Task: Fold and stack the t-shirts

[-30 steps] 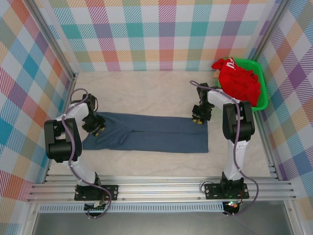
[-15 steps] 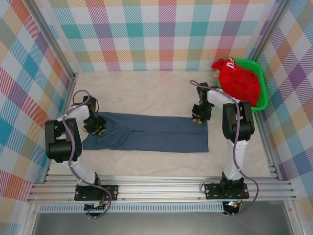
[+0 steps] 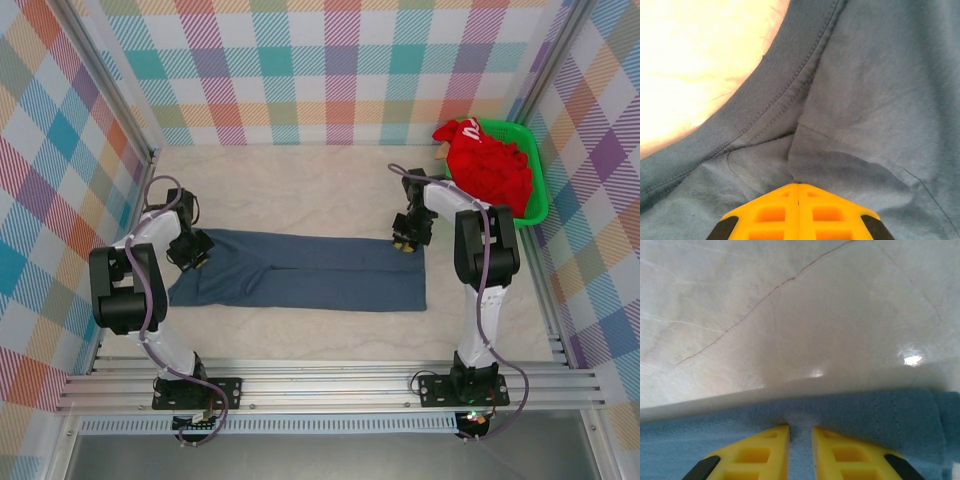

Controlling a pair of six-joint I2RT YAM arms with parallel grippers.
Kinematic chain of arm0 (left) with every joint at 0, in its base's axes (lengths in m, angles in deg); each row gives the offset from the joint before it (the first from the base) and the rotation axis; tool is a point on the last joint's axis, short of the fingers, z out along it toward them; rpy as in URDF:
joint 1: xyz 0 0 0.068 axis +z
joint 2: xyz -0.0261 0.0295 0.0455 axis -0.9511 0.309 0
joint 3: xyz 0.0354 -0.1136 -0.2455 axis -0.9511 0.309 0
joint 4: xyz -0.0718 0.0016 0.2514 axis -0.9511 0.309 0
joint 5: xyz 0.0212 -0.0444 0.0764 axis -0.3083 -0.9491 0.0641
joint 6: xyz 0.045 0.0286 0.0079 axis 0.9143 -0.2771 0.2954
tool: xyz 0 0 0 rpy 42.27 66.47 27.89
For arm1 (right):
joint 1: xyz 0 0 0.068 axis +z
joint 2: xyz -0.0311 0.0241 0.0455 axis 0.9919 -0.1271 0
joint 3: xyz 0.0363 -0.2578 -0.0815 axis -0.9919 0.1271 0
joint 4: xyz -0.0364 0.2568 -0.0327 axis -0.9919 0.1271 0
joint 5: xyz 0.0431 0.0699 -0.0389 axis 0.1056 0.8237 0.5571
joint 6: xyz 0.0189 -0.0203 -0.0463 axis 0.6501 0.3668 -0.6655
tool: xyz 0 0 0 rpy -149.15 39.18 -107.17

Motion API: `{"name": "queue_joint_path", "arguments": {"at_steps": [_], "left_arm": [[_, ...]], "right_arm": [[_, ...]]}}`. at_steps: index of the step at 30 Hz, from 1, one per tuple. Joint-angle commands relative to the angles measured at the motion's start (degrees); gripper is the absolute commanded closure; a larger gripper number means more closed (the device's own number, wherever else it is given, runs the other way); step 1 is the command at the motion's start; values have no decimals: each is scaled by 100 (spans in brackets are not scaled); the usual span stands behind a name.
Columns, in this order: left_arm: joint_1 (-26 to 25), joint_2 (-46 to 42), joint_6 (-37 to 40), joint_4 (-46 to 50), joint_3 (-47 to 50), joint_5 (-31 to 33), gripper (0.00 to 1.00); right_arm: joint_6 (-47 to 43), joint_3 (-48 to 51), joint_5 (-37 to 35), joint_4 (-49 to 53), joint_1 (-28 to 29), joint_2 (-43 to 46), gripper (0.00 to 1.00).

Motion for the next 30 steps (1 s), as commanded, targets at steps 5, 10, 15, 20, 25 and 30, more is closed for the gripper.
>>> {"name": "queue_joint_path", "arguments": {"at_steps": [5, 10, 15, 20, 25, 30], "left_arm": [[-28, -290, 57, 167, 197, 39, 100], [-18, -148, 85, 92, -32, 118, 100], [-19, 61, 153, 129, -438, 232, 100], [-18, 291, 287, 236, -682, 375, 100], [-22, 454, 362, 303, -735, 536, 100], [-200, 441, 450, 532, -847, 1059, 79]], "right_arm": [[-19, -85, -14, 34, -26, -225, 80], [-32, -85, -12, 46, -26, -247, 81], [-59, -102, -47, 85, -26, -256, 81], [-53, -94, -50, 93, -26, -261, 81], [-49, -101, -20, 97, -26, -264, 81], [-49, -117, -2, 92, -17, -253, 81]]}}
